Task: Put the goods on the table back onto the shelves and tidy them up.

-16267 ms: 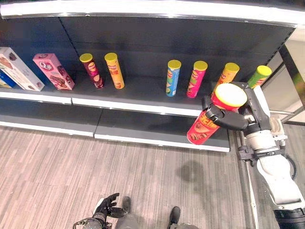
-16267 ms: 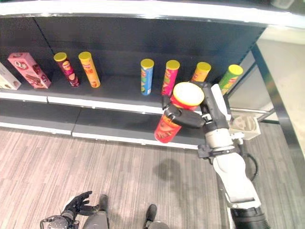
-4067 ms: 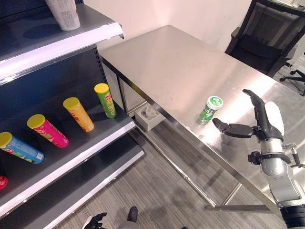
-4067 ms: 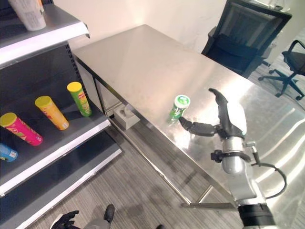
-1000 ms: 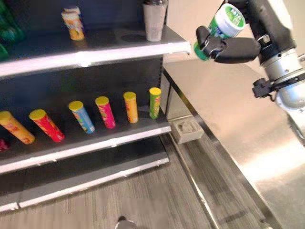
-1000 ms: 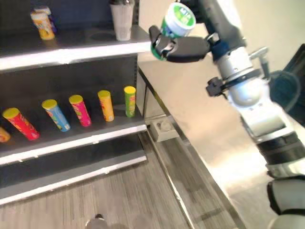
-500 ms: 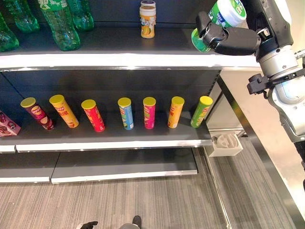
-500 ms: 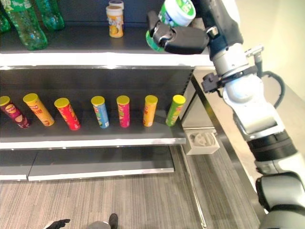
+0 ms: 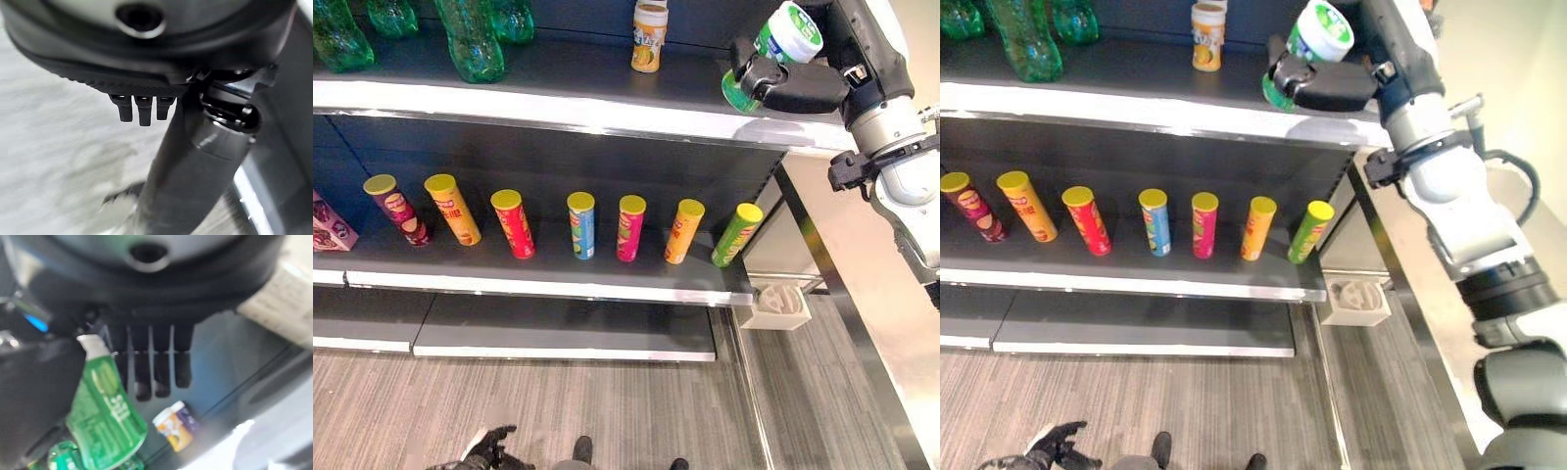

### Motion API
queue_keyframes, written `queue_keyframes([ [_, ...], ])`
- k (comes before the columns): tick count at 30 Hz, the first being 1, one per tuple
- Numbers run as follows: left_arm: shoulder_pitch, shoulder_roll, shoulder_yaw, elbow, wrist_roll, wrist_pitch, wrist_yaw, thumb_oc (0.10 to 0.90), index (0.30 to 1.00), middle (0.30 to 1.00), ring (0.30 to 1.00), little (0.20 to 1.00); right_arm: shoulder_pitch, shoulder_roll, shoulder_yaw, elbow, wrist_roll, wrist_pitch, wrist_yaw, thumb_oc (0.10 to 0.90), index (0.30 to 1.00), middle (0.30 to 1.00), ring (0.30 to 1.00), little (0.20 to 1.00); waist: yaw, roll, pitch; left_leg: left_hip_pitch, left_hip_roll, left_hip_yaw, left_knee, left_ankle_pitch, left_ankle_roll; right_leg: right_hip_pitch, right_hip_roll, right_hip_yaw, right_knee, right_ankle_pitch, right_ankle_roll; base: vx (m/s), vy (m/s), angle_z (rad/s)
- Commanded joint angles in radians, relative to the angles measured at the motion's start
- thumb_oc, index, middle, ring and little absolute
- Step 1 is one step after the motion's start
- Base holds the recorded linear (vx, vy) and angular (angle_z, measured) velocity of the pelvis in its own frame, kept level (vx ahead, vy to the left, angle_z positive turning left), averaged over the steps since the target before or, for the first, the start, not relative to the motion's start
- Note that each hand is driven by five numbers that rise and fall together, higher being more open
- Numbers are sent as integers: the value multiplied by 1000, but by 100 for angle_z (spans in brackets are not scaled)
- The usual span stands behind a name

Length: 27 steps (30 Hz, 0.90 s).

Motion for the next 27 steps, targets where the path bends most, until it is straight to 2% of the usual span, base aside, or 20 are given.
queue_keyframes([
  [1, -7, 48, -34, 25, -6, -19, 19, 800, 900, 900, 900, 900, -221, -32, 14, 43, 71, -68, -24, 400, 300, 300, 300, 300, 46, -12, -112, -1, 16, 9, 3, -74, -34, 10, -61, -34, 39, -22, 80, 85, -80, 5],
  [10, -9, 37, -48, 40, -6, -16, 26, 800, 900, 900, 900, 900, -265, -15, 60, 108, 86, -67, -13, 400, 300, 300, 300, 300, 60, -31, -113, -6, 31, -12, 3, -69, -45, 30, -56, -82, 40, -34, 75, 34, -38, 19],
  [13, -10, 39, -55, 48, -4, -17, 26, 800, 900, 900, 900, 900, -277, -9, 74, 139, 88, -65, -8, 400, 300, 300, 300, 300, 76, -43, -106, -12, 37, -22, 3, -68, -51, 36, -54, -107, 43, -38, 75, 27, -31, 18],
  [22, -11, 52, -54, 61, -4, -18, 32, 800, 900, 900, 900, 900, -310, 10, 105, 245, 100, -52, -3, 400, 300, 300, 300, 300, 103, -69, -93, -27, 33, -40, 3, -67, -46, 33, -61, -133, 46, -30, 78, 7, -11, 13],
  [27, -19, 70, -63, 45, -14, -23, 33, 800, 900, 900, 900, 900, -349, 18, 159, 325, 102, -34, 14, 400, 300, 300, 300, 300, 118, -90, -76, -44, 29, -49, 3, -65, -43, 24, -65, -145, 48, -23, 81, -1, -2, 1],
])
